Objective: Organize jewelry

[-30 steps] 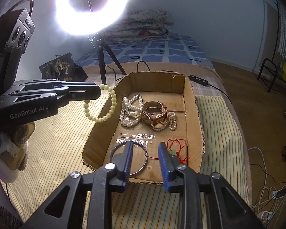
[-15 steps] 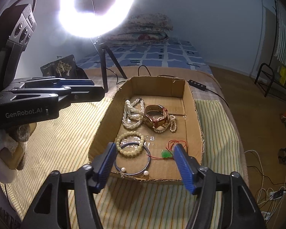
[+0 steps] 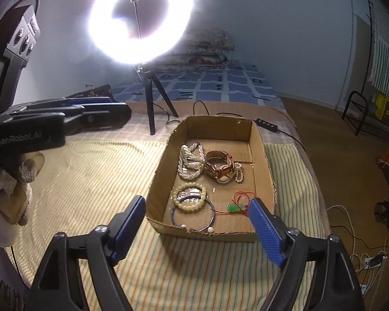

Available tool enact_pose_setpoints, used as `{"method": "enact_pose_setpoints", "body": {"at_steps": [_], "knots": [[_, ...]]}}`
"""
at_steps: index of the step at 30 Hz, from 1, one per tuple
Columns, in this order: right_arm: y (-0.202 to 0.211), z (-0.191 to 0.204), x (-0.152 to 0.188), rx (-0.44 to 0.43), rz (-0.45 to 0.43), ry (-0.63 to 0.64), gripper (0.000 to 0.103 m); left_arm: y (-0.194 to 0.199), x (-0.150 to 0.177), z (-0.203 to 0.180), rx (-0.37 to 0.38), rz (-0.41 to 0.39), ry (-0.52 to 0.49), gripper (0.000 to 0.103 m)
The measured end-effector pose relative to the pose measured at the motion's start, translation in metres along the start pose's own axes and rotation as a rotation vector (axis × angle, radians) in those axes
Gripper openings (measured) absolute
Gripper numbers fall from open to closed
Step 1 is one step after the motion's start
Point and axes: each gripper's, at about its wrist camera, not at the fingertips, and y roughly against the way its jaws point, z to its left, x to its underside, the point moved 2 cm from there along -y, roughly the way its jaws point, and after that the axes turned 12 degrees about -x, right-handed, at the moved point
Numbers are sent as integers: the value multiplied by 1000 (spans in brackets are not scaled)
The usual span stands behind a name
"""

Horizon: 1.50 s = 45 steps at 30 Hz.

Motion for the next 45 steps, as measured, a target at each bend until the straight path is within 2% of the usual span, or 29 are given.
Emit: {"method": "enact_pose_setpoints", "body": {"at_steps": [5,7,12,16,23,26,35,39,45], "knots": [[17,15,3,16,-11,6,90,28,0,6,-20,-33,-4,52],[25,20,3,29,-20,5,93,40,1,9,-29,-48,5,62],[51,37,5,72,-59,3,102,70,6,21,-50,-79,43,67],[68,47,5,108,-85,-4,103,95,15,28,-79,-105,60,78],[99,69,11,169,-142,-4,103,137,35,35,-122,-136,72,80],[109,78,13,176,-158,-4,103,154,45,35,-146,-159,74,84],[131,93,19,194,-207,-13,103,181,60,36,-187,-175,66,86],[133,94,21,211,-217,-14,103,191,65,37,-208,-187,63,97],[134,93,24,215,-215,-16,103,197,70,33,-221,-194,46,98]]}}
